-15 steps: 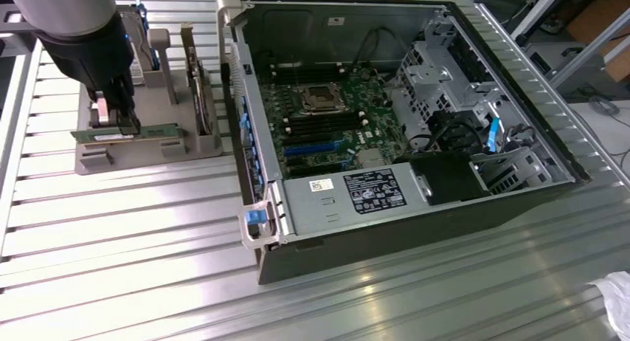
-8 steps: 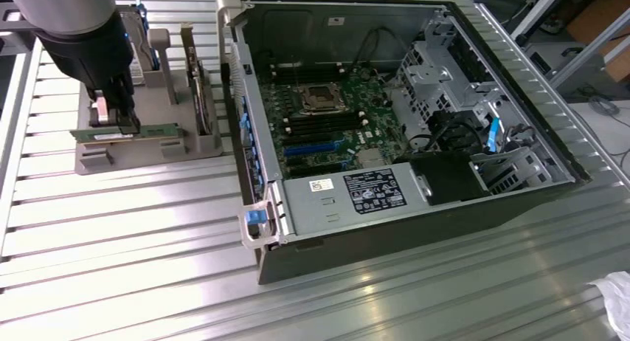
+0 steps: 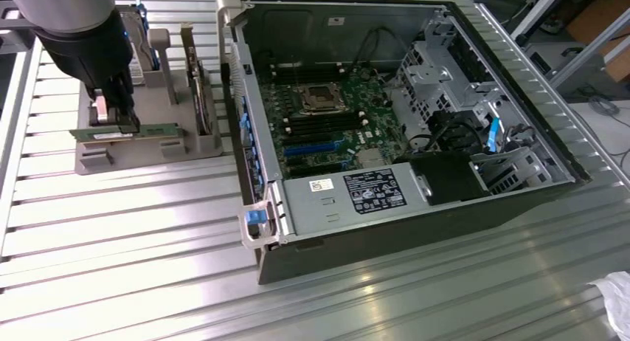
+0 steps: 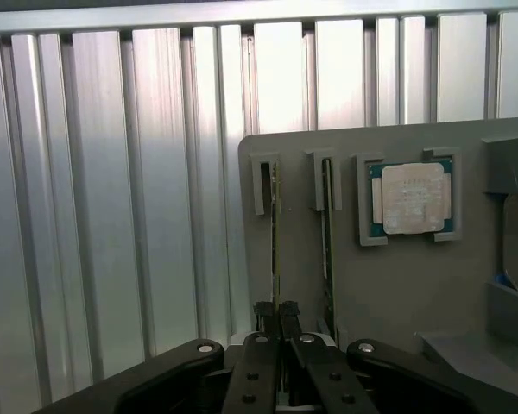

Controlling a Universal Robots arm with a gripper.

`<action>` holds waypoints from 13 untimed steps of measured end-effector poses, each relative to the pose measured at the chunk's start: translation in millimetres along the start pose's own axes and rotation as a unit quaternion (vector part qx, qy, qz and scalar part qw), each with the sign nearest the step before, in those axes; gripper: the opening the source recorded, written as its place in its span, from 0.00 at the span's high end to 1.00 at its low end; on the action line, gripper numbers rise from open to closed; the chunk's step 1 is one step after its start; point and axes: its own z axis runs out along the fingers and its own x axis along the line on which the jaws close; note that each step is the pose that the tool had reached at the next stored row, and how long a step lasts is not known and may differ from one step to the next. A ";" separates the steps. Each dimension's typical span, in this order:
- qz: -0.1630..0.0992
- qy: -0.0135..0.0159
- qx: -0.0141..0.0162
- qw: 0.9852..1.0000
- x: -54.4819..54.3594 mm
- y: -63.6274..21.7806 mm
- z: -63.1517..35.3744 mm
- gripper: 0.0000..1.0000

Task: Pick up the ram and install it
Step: 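Pick up the ram and move it above insertion slot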

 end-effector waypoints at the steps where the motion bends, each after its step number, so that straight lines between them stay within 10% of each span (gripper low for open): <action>1: 0.000 0.000 0.000 1.000 0.0 0.0 -0.1 0.88; 13: 0.000 0.000 0.000 1.000 0.0 -0.1 -1.5 0.88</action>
